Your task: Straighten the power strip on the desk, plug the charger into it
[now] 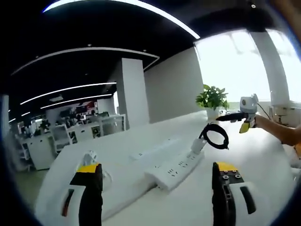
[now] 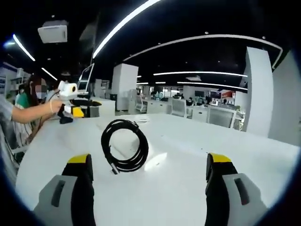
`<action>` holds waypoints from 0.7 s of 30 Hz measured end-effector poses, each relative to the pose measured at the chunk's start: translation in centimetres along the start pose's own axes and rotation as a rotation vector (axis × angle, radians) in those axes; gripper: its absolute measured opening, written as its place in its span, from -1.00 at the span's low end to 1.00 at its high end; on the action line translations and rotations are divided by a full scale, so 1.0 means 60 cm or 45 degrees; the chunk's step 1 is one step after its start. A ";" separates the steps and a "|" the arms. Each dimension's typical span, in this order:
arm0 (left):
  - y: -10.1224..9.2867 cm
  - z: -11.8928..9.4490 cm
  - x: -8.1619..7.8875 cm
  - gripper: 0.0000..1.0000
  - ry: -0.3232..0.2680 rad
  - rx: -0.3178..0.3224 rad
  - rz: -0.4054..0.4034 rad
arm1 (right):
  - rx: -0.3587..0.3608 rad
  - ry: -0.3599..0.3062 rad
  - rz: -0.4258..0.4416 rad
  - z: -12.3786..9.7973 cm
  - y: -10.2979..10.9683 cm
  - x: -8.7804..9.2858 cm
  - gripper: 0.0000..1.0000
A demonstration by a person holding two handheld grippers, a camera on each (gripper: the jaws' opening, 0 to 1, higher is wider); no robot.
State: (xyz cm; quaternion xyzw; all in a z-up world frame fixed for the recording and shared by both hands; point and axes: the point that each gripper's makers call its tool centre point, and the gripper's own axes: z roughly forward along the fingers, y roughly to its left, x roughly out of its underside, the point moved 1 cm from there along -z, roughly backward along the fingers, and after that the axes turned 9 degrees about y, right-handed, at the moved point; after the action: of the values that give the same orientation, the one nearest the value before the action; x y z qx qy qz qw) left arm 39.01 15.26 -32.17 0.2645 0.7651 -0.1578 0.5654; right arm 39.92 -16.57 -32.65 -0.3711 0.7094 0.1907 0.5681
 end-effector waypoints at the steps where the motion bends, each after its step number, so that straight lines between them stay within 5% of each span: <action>1: 0.000 -0.002 0.001 0.98 -0.001 -0.005 -0.002 | 0.007 -0.008 -0.009 -0.002 0.002 -0.002 0.99; 21: -0.028 -0.048 0.011 0.97 -0.067 -0.061 0.017 | 0.187 -0.097 0.075 -0.048 0.005 -0.024 0.99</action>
State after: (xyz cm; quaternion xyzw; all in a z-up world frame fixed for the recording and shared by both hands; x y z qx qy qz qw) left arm 35.61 15.60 -31.99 0.2519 0.7518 -0.1424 0.5925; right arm 37.92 -17.94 -30.52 -0.3001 0.7099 0.1688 0.6144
